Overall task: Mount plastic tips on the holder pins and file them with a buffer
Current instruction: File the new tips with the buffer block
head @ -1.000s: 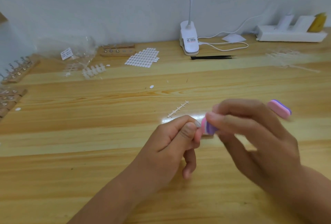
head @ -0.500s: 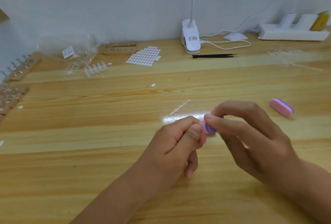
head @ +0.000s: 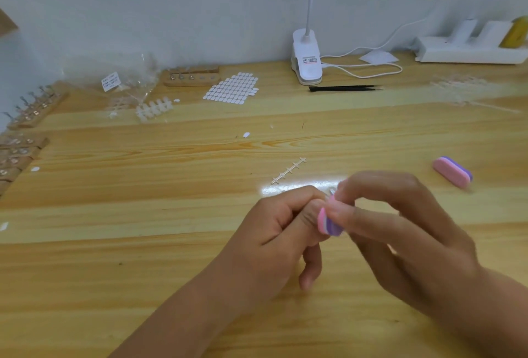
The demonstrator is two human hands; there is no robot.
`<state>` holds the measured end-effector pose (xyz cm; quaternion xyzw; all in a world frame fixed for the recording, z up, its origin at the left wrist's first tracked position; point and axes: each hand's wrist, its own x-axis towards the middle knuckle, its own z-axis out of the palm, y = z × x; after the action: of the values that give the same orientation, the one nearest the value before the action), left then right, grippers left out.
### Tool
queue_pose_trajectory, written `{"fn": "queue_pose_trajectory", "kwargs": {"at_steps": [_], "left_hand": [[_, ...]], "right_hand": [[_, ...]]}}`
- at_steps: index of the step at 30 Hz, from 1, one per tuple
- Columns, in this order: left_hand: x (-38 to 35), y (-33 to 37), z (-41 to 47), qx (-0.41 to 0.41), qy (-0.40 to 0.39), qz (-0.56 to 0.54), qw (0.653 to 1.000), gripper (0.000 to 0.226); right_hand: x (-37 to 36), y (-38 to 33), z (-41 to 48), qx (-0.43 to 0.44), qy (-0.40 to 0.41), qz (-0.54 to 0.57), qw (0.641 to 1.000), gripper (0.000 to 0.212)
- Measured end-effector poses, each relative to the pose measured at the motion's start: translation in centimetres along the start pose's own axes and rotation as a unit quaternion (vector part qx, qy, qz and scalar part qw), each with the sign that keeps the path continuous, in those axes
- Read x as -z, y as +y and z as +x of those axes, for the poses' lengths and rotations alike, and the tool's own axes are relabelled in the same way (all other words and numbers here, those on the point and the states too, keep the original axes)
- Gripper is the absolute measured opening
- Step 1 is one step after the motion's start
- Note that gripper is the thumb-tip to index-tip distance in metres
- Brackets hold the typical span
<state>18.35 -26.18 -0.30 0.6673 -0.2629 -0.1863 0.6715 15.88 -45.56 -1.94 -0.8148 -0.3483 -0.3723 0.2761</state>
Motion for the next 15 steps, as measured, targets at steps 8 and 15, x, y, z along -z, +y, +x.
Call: {"fn": "queue_pose_trajectory", "kwargs": {"at_steps": [8,15], "left_hand": [[0.4,-0.5,0.1,-0.018,0.063,0.034,0.997,0.019],[0.1,0.0,-0.2,-0.095,0.133,0.150,0.975,0.009]], "right_hand": [[0.7,1.6,0.7,-0.101,0.027,-0.015,0.994,0.030],[0.3,0.4,0.4,-0.045,-0.036,0.001,0.998,0.032]]}}
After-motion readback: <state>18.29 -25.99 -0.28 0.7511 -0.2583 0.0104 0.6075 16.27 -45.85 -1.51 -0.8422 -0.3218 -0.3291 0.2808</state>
